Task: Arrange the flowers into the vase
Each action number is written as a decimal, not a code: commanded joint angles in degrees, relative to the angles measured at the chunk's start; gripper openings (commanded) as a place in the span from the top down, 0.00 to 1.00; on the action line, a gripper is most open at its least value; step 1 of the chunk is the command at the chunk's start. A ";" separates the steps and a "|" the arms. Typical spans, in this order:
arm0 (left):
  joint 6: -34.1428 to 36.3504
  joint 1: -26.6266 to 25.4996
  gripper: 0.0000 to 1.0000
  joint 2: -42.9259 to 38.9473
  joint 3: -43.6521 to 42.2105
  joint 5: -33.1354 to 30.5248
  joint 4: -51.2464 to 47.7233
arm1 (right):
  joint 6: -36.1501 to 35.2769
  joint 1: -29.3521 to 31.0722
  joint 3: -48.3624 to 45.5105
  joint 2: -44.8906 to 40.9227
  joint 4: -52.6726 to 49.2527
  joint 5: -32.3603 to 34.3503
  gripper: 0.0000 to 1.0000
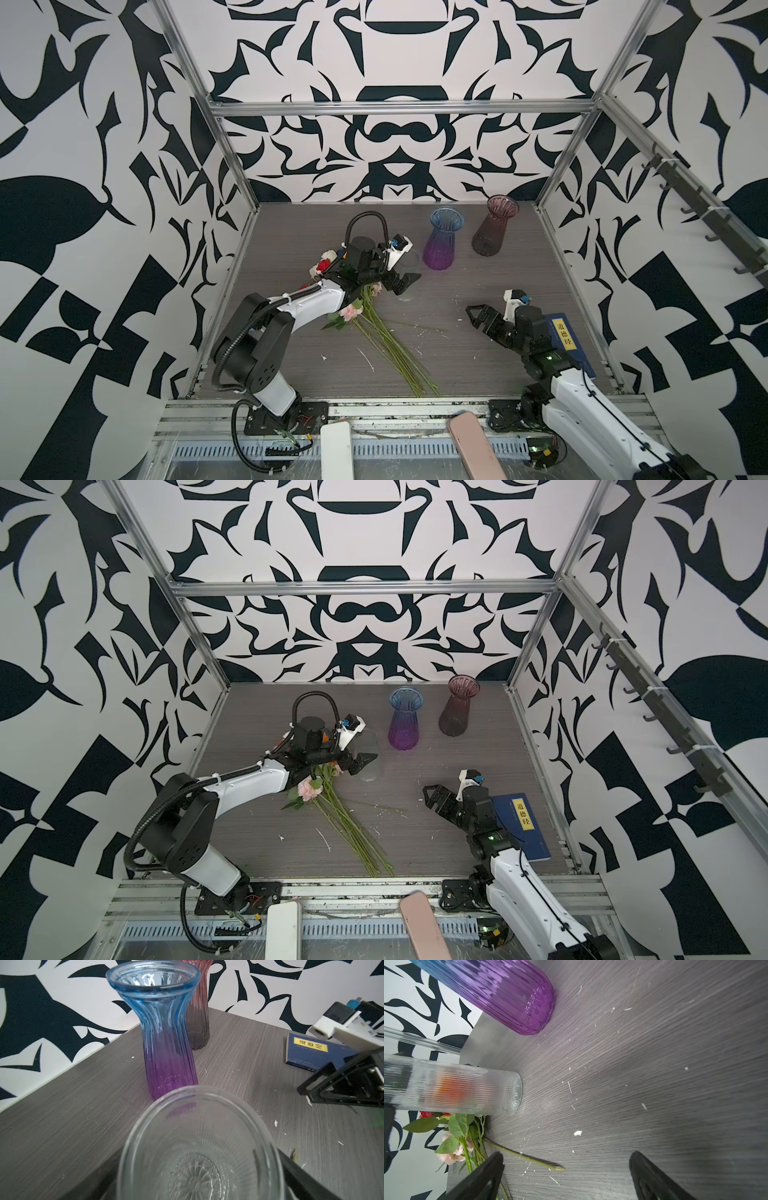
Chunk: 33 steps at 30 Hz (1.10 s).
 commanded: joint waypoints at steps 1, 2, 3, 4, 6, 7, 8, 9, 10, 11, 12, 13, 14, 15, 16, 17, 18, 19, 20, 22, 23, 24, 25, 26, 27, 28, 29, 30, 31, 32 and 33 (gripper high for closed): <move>0.46 -0.77 0.01 -7.61 0.87 -2.13 -6.15 | -1.04 -0.34 2.80 0.02 2.19 -0.52 0.02; -0.32 -0.81 0.01 -9.74 1.13 -3.59 -7.88 | -1.04 -0.34 2.89 0.02 2.09 -0.54 0.02; -1.50 -0.81 0.01 -11.57 1.31 -5.31 -9.40 | -1.04 -0.34 2.96 0.02 1.93 -0.59 0.02; -2.93 -0.83 0.01 -13.93 1.41 -7.10 -11.64 | -1.04 -0.34 3.08 0.02 1.67 -0.64 0.02; -5.68 -0.82 0.01 -19.35 0.79 -10.78 -16.01 | -1.07 -0.34 3.47 -0.06 0.99 -0.85 0.03; -8.45 -0.80 0.01 -21.98 -0.01 -13.06 -18.04 | -1.40 -0.36 3.87 -0.12 0.26 -0.73 0.03; -12.40 -0.86 0.01 -24.62 -1.38 -16.02 -19.86 | -1.60 -0.36 4.25 -0.16 -0.43 -0.74 0.04; -16.99 -0.82 0.01 -26.97 -2.86 -19.07 -22.00 | -1.74 -0.38 4.58 -0.07 -0.71 -1.11 0.04; -21.20 -0.83 0.01 -28.75 -4.34 -21.26 -23.66 | -1.66 -0.25 4.76 0.15 -0.71 -1.38 0.05; -26.18 -0.84 0.01 -30.56 -6.31 -23.35 -25.33 | -1.37 -0.16 4.95 0.47 -0.59 -1.63 0.05; -30.77 -0.79 0.01 -31.88 -8.37 -24.53 -26.63 | -1.15 0.10 5.22 0.87 -0.34 -1.96 0.05; -34.09 -0.81 0.01 -32.94 -10.48 -24.48 -27.01 | -0.89 0.74 5.30 1.26 0.14 -2.20 0.06; -38.14 -0.78 0.01 -33.99 -12.83 -23.78 -26.80 | -0.41 2.34 5.40 1.78 0.88 -2.01 0.06; -41.82 -0.80 0.00 -35.39 -15.04 -23.14 -26.10 | -0.25 4.92 5.99 2.23 0.96 -0.85 0.06; -44.72 -0.79 0.01 -36.53 -16.61 -22.90 -25.61 | -0.49 8.13 6.95 2.67 0.55 1.00 0.06; -46.90 -0.85 0.01 -38.04 -18.81 -21.85 -23.55 | -1.12 12.76 8.15 3.27 -0.37 4.21 0.06; -47.69 -0.84 0.01 -39.22 -21.18 -21.20 -20.65 | -1.60 17.38 9.25 4.03 -1.27 7.65 0.06; -48.16 -0.84 0.01 -40.35 -23.96 -20.71 -17.30 | -2.04 22.82 10.31 5.28 -1.83 11.37 0.07; -48.45 -0.83 0.01 -41.23 -27.15 -19.91 -14.28 | -2.18 27.44 11.26 6.92 -1.51 13.77 0.10; -50.32 -0.55 0.01 -42.80 -31.80 -19.66 -8.93 | -2.34 33.34 12.74 10.54 0.70 14.86 0.18; -49.65 0.04 0.01 -44.65 -32.37 -17.41 -7.36 | -2.55 35.44 13.25 12.87 2.42 14.47 0.21; -47.96 0.03 0.01 -46.27 -32.23 -16.19 -7.20 | -2.89 36.70 13.99 15.04 3.23 13.88 0.24; -46.99 -0.08 0.01 -47.54 -32.53 -15.78 -7.27 | -3.58 37.54 15.17 17.51 3.58 12.96 0.27; -48.05 -0.02 0.01 -48.07 -33.73 -15.71 -6.49 | -4.20 37.87 16.51 19.77 3.04 11.98 0.30; -49.17 -0.02 0.01 -48.09 -35.24 -16.32 -4.99 | -4.64 37.96 17.27 21.54 3.12 10.97 0.32; -49.92 0.13 0.01 -48.25 -36.13 -16.06 -3.45 | -4.94 37.98 17.70 23.26 3.68 9.65 0.33; -50.01 0.27 0.01 -48.50 -36.01 -15.09 -3.41 | -5.14 38.03 17.84 24.62 4.37 8.42 0.35; -49.77 0.27 0.01 -48.61 -35.70 -14.34 -3.77 | -5.25 37.98 18.06 25.62 4.75 7.54 0.37; -49.75 0.27 0.01 -48.71 -35.44 -14.06 -4.30 | -5.42 37.98 18.15 26.45 5.35 6.48 0.40; -49.88 0.27 0.01 -48.92 -35.28 -14.46 -5.26 | -5.43 37.98 18.09 27.02 6.05 5.65 0.42; -49.87 0.31 0.01 -49.33 -34.92 -14.87 -6.51 | -5.39 38.05 17.97 27.51 6.30 5.14 0.44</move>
